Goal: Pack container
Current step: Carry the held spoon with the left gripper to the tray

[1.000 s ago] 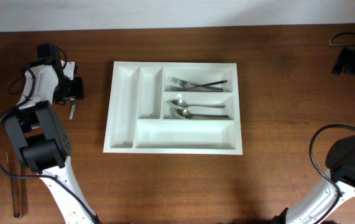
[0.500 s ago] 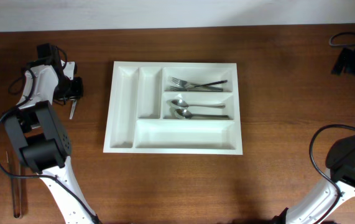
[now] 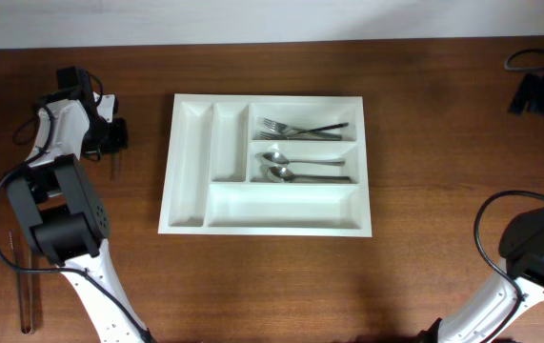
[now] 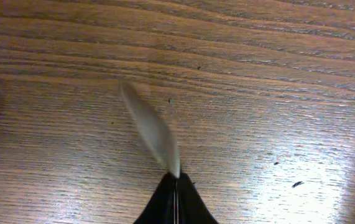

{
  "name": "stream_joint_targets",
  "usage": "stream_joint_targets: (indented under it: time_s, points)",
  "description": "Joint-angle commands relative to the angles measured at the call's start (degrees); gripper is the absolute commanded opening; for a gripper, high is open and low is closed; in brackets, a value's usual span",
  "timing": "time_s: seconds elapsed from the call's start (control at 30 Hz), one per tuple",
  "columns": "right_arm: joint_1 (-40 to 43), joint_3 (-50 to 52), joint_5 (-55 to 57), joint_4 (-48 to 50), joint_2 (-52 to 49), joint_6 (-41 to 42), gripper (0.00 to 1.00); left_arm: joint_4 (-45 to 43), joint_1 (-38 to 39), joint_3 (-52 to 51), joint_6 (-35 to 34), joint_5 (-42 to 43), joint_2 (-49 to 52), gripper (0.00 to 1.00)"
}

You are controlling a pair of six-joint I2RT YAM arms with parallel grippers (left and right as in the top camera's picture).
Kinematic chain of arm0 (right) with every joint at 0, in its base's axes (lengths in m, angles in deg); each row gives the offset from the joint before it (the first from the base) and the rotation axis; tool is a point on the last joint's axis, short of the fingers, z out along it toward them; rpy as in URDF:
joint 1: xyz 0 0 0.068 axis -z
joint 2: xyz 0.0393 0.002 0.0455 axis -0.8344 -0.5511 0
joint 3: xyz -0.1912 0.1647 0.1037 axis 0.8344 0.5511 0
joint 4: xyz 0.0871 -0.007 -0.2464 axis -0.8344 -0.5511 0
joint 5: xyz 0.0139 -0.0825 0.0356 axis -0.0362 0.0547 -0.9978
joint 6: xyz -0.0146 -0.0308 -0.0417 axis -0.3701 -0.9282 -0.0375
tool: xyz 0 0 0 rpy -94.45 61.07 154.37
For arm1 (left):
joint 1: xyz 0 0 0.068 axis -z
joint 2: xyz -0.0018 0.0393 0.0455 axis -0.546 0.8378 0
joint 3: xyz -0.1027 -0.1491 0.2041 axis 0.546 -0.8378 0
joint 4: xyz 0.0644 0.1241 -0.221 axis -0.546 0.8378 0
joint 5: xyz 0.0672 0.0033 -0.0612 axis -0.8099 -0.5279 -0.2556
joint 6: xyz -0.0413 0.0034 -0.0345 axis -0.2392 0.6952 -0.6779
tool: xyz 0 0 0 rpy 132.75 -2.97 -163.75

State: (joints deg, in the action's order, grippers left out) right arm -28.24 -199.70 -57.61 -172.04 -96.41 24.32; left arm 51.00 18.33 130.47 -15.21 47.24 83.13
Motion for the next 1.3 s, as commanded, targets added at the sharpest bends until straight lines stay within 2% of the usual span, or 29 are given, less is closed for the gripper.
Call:
stream_joint_targets:
  time_s: [0.0,0.37,0.77,0.93,1.27]
  points:
    - [0.2,0.0,-0.1,0.0,0.2,0.7,0.99,0.2,-0.4,-0.3,0.1,1.1,1.2,0.05]
    - [0.2,0.0,-0.1,0.0,0.2,0.7,0.99,3.7,-0.4,2.8,0.1,3.6,1.2,0.02]
    - [0.2,0.0,-0.1,0.0,0.2,0.7,0.99,23.1,3.3,21.0,-1.3,3.8,0.9,0.02]
    - [0.2,0.0,-0.1,0.0,0.2,0.7,0.99,30.9,6.8,27.8,-2.8,11.5,0.7,0.02]
    - [0.2,0.0,-0.1,0.0,0.2,0.7,0.99,36.3,14.3,29.4,-7.0,12.9,0.7,0.02]
